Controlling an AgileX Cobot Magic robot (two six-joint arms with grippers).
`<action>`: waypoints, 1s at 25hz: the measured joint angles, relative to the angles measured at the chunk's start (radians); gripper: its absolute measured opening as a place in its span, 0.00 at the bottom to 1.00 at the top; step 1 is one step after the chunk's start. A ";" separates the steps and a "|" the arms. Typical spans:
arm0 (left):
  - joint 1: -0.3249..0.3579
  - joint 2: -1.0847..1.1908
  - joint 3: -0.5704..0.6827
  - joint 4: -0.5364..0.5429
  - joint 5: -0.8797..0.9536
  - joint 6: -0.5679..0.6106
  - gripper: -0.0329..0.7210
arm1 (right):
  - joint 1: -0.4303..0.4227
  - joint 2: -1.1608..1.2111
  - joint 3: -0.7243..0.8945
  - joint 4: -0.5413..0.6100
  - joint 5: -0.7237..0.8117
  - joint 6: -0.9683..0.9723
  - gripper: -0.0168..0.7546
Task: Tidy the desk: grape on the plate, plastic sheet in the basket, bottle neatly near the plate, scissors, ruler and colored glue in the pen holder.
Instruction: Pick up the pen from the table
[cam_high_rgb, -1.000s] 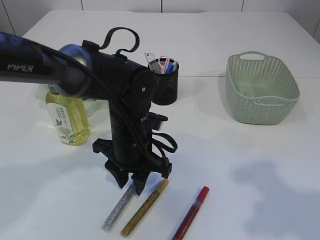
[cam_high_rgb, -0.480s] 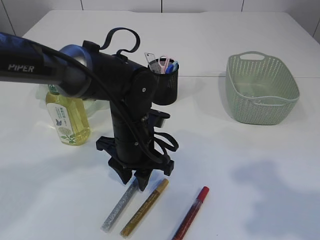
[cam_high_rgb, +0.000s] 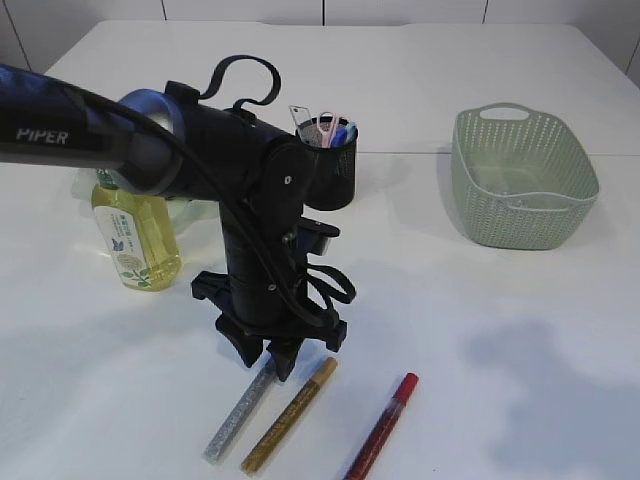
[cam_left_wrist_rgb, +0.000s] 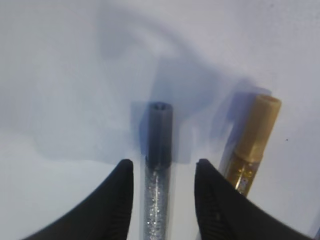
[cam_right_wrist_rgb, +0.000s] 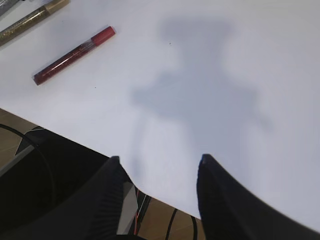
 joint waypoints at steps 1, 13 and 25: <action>0.000 0.000 0.000 0.000 0.001 0.000 0.44 | 0.000 0.000 0.000 0.000 0.000 0.000 0.52; 0.000 0.021 0.000 0.002 -0.003 0.002 0.43 | 0.000 0.000 0.000 0.000 0.000 0.000 0.52; 0.000 0.034 0.000 0.000 -0.004 0.018 0.40 | 0.000 0.000 0.000 0.000 0.000 0.000 0.52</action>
